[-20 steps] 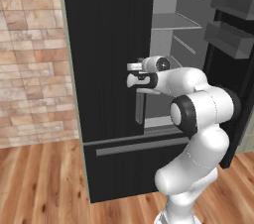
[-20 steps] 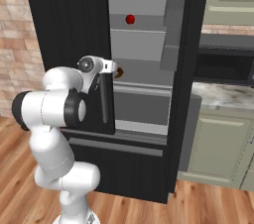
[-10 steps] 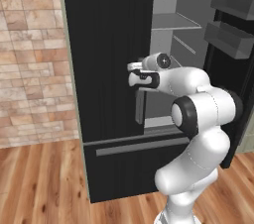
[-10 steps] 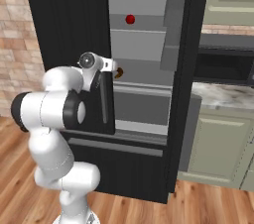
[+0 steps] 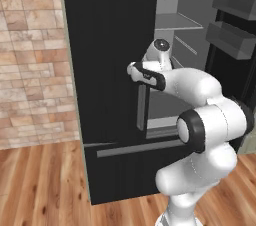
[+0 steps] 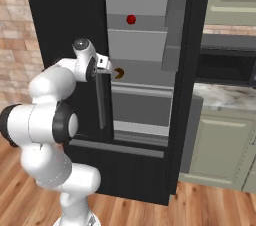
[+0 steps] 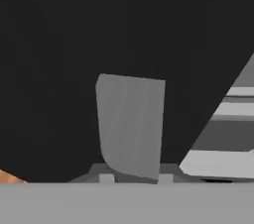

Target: Retrieve the apple and banana from the fridge and place them into the bowl on the dining table.

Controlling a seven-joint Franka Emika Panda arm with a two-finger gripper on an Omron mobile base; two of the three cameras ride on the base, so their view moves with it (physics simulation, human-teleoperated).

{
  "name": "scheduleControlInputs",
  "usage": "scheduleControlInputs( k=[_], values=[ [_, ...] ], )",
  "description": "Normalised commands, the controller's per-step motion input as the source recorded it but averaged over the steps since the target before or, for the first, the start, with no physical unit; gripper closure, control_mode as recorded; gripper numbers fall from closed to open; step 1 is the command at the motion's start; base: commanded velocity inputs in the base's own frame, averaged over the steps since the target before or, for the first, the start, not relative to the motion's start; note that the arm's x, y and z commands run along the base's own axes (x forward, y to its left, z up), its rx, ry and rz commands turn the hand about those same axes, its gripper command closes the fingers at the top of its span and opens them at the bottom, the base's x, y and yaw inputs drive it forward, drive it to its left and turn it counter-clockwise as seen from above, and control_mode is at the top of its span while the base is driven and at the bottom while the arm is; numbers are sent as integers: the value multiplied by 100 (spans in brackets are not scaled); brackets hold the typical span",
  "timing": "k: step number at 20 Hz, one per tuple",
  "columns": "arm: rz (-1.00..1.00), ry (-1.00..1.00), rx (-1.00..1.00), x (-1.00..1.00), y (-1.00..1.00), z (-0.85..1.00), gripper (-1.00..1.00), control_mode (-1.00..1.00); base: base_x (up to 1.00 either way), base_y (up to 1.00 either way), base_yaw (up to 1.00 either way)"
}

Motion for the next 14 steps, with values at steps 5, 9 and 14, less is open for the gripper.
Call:
scheduleControlInputs(
  k=[5, 9, 14],
  values=[
    [0, 0, 0, -99, 76, -37, 100, -100, 0, 0, 0],
    [-1, -10, 0, -100, 97, -34, 100, -100, 0, 0, 0],
    [-4, -18, 0, -100, 100, -33, 100, -100, 0, 0, 0]
  ],
)
